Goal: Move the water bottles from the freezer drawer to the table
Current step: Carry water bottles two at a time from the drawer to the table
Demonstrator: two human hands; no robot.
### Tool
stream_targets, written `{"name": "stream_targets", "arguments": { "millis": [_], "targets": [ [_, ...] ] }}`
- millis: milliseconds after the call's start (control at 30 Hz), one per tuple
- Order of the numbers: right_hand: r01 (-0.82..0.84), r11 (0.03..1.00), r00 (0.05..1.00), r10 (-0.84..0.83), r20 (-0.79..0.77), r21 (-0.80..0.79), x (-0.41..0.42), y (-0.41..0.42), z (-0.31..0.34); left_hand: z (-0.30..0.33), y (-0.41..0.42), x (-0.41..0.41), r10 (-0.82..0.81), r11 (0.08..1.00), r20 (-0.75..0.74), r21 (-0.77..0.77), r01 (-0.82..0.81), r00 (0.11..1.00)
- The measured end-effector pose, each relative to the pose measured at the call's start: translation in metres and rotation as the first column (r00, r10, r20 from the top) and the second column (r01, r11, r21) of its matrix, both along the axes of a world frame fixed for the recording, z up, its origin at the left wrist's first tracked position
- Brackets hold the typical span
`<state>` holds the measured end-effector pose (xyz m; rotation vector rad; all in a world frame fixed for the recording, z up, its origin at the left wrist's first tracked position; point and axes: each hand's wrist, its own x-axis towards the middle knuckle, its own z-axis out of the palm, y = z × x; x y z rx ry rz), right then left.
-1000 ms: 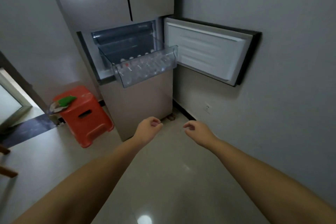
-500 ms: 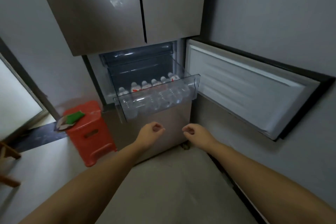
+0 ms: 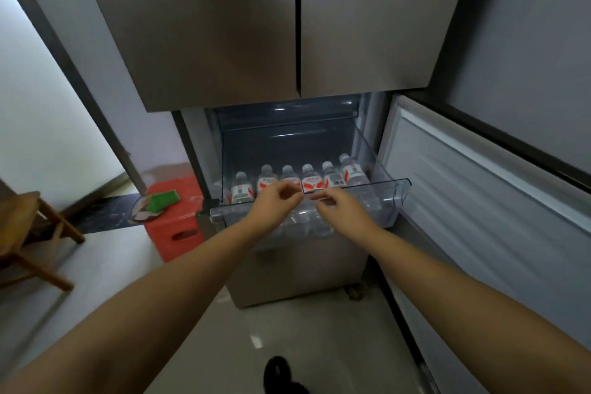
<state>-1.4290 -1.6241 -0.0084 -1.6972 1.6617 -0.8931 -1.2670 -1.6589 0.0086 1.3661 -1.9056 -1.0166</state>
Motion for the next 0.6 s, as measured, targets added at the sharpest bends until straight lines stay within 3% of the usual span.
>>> {"name": "stream_targets", "arguments": {
  "millis": [233, 433, 600],
  "targets": [
    [-0.034, 0.999, 0.999, 0.033, -0.024, -0.029, 0.008, -0.113, 0.001, -0.012, -0.111, 0.019, 0.112, 0.992, 0.044, 0.061, -0.114, 0.993],
    [-0.063, 0.983, 0.993, 0.078, -0.086, 0.172, 0.021, -0.203, -0.032, -0.041, -0.19, 0.047, 0.048, 0.977, 0.323, 0.182, -0.111, 0.945],
    [-0.089, 0.95, 0.977, 0.141, -0.157, 0.3, 0.043, -0.258, -0.053, -0.056, -0.23, 0.055, 0.015, 0.925, 0.391, 0.343, -0.161, 0.92]
  ]
}}
